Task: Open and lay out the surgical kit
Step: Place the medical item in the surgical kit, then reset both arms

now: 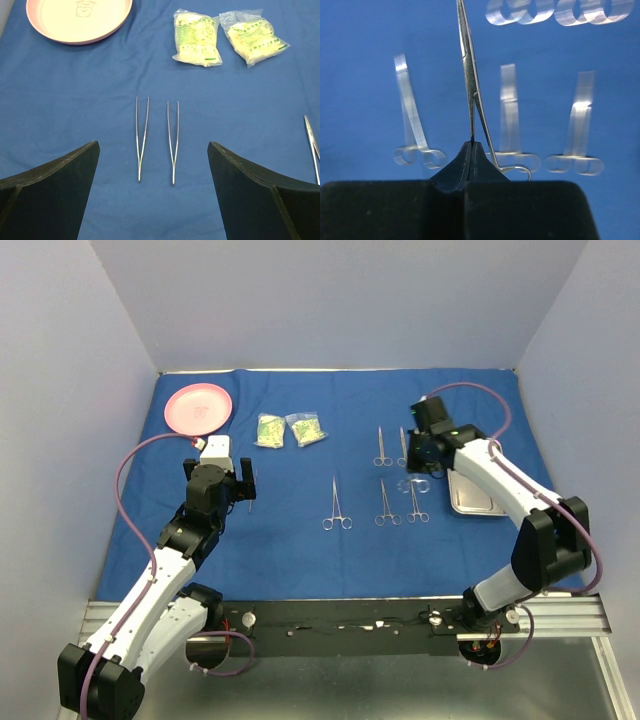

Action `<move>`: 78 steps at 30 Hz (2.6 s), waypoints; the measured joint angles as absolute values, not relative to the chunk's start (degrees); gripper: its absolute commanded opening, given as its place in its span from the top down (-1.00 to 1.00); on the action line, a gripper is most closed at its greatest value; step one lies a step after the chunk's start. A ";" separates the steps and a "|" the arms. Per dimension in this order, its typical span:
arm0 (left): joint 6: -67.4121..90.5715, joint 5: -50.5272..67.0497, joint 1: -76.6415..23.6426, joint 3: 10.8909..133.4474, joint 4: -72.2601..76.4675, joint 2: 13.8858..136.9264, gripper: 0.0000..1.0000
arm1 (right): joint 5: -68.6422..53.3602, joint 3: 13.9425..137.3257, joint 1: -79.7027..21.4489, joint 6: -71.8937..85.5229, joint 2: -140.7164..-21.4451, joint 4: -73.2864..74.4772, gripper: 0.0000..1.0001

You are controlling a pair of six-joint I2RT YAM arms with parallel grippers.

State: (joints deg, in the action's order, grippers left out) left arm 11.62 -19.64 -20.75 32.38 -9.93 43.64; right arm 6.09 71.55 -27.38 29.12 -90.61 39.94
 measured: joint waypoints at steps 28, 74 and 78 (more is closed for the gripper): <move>12.29 -26.30 -21.85 32.38 -11.57 42.89 -0.98 | -0.43 94.39 -52.21 54.43 -120.88 39.99 0.99; 14.48 -26.39 -22.22 33.67 -13.93 42.50 -0.98 | 4.62 105.30 -50.81 43.22 -116.95 35.46 -0.63; 14.63 -27.68 -21.34 36.42 -16.25 41.71 -0.98 | 5.19 101.65 -45.84 38.81 -110.76 34.98 -0.72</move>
